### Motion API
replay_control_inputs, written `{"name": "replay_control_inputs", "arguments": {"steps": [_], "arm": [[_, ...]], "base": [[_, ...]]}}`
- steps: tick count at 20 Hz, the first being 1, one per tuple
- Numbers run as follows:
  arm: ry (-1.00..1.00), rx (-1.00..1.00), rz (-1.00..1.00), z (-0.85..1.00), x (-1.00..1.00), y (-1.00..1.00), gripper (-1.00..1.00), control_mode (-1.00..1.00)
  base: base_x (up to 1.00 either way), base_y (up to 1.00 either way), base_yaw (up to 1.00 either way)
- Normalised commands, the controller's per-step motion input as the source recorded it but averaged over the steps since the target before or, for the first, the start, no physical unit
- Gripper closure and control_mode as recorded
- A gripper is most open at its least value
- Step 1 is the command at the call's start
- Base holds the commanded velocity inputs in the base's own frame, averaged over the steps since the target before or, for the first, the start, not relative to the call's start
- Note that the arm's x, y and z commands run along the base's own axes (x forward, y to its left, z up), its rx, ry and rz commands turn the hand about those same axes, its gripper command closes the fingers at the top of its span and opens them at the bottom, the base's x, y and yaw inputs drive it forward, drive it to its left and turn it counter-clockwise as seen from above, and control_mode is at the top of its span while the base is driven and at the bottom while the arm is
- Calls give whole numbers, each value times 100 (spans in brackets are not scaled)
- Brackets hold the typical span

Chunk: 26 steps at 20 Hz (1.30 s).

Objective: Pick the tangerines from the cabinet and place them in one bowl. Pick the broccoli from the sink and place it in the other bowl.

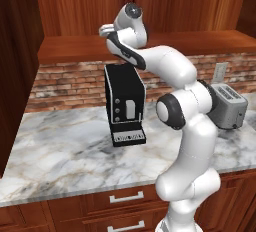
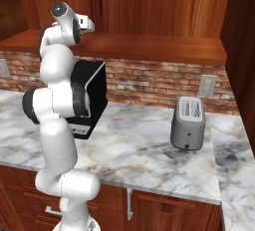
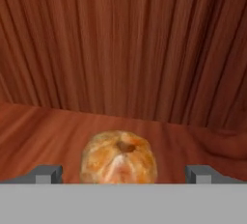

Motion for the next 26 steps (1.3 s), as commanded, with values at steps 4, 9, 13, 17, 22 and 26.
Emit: {"name": "replay_control_inputs", "arguments": {"steps": [4, 9, 13, 17, 22, 26], "arm": [[4, 0, 0, -5, 31, 9, -100, -100], [3, 0, 0, -11, 9, 0, -100, -100], [4, 0, 0, -8, 5, 0, -100, -100], [3, 0, 0, -12, 8, 1, 100, -100], [0, 0, 0, -8, 5, 0, 100, -100], [0, 0, 0, -4, 0, 0, 100, -100]], "base": [[0, 0, 0], [0, 0, 0], [0, 0, 0], [0, 0, 0], [0, 0, 0], [0, 0, 0]]}}
